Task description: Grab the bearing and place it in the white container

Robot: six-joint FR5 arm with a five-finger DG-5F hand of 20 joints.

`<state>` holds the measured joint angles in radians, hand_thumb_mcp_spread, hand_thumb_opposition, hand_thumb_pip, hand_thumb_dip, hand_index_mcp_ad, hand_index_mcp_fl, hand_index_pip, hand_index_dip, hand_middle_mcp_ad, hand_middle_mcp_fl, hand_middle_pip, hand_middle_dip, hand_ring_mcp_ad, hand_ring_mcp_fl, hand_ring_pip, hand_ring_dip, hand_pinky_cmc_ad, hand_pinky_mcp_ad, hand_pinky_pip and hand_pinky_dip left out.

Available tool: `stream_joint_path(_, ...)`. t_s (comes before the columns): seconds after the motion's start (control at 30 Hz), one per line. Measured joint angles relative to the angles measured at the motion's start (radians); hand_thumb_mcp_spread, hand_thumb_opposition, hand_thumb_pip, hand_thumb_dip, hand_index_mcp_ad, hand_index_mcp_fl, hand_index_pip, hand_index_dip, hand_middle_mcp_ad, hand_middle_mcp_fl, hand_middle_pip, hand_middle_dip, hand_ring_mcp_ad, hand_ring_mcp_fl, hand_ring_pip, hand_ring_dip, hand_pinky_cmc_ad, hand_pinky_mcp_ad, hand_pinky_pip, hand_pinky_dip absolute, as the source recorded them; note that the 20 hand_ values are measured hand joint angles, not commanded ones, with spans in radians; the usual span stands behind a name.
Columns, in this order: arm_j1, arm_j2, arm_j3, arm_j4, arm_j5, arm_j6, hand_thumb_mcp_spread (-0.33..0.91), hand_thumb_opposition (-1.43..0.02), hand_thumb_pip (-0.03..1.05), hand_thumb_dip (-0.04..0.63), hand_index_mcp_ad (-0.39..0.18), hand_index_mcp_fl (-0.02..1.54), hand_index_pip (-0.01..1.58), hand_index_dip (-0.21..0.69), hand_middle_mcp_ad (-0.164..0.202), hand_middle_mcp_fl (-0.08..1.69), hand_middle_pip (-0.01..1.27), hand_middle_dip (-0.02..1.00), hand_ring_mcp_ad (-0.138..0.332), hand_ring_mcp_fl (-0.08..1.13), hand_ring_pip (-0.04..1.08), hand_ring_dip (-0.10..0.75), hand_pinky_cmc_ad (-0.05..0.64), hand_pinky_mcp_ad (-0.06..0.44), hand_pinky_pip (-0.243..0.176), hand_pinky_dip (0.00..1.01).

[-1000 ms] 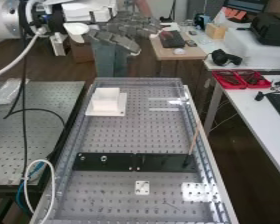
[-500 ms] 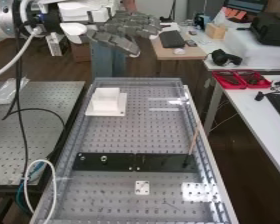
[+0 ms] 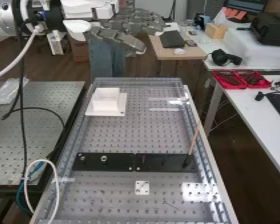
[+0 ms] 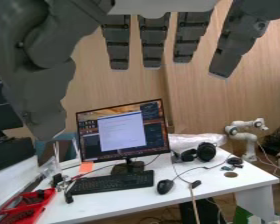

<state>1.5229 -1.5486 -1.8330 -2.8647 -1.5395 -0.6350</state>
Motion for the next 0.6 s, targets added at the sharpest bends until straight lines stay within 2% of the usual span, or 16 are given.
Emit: stream_joint_path(0.6, -0.061, -0.022, 0.031, -0.031, -0.097, 0.002, 0.24, -0.71, 0.55, 0.192, -0.075, 0.07, 0.10, 0.218, 0.068, 0.05, 0.13, 0.21, 0.119, 0.00, 0.09, 0.103, 0.363, 0.278, -0.089, 0.38)
